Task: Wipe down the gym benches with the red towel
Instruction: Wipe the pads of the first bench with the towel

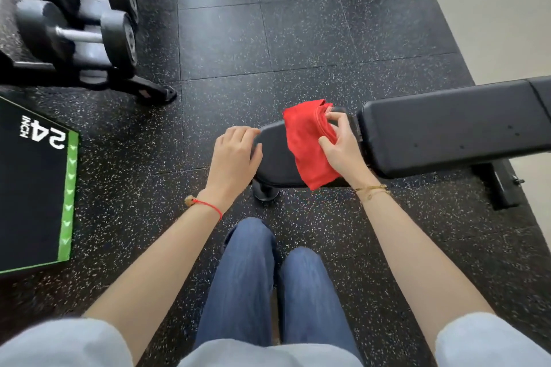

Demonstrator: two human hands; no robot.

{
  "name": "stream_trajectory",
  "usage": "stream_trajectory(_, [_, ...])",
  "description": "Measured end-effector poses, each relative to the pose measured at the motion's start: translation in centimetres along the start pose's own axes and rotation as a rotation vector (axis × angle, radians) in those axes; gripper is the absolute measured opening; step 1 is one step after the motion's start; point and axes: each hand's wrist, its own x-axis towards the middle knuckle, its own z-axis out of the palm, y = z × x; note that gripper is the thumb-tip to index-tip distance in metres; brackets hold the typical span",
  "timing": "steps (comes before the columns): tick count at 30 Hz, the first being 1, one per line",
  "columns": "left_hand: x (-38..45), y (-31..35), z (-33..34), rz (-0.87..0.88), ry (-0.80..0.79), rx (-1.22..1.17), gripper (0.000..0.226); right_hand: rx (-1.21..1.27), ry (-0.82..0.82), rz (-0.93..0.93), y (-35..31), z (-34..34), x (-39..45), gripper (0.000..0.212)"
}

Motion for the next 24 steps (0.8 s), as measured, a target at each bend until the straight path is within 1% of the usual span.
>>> stream_trajectory(6, [1.4, -1.9, 10.5, 0.06, 0.084, -0.003, 0.033, 0.001, 0.035, -0.114, 10.6, 0.8, 3.8, 0.045])
stream_trajectory(9, [2.0, -2.9, 14.6, 0.093, 0.121, 0.009, 0.036, -0.07, 0.128, -0.169, 14.3, 0.3, 4.7, 0.049])
stream_trajectory(11, [2.3, -3.5, 16.8, 0.11, 0.156, 0.029, 0.038, -0.24, 0.217, -0.236, 16.3, -0.2, 5.4, 0.059])
stream_trajectory(12, [2.5, -3.8, 17.8, 0.117, 0.175, 0.04, 0.039, -0.381, 0.261, -0.273, 17.1, -0.5, 5.7, 0.065])
stream_trajectory(14, [3.1, -4.2, 19.6, 0.111, 0.209, 0.048, 0.041, -0.773, 0.384, -0.361, 18.1, -0.7, 6.4, 0.071])
stream_trajectory(15, [3.4, -4.3, 20.3, 0.097, 0.22, 0.049, 0.042, -0.926, 0.411, -0.419, 18.5, -0.4, 6.7, 0.069])
stream_trajectory(16, [3.7, -4.3, 20.9, 0.078, 0.227, 0.055, 0.043, -1.007, 0.365, -0.468, 18.6, 0.0, 6.9, 0.065])
stream_trajectory(17, [3.9, -4.3, 21.4, 0.059, 0.231, 0.064, 0.044, -1.029, 0.262, -0.49, 18.7, 0.5, 7.2, 0.062])
stream_trajectory(19, [4.1, -4.3, 22.3, 0.036, 0.231, 0.078, 0.045, -1.032, 0.032, -0.424, 19.0, 1.8, 7.8, 0.06])
stream_trajectory(20, [4.1, -4.3, 22.6, 0.029, 0.227, 0.085, 0.045, -1.059, -0.024, -0.392, 19.3, 2.5, 8.0, 0.061])
stream_trajectory(22, [4.1, -4.6, 23.3, 0.019, 0.223, 0.118, 0.045, -1.112, -0.026, -0.394, 20.0, 3.2, 8.2, 0.062])
stream_trajectory(24, [4.0, -4.8, 23.9, 0.015, 0.238, 0.145, 0.044, -1.11, 0.003, -0.436, 20.5, 3.2, 7.8, 0.061])
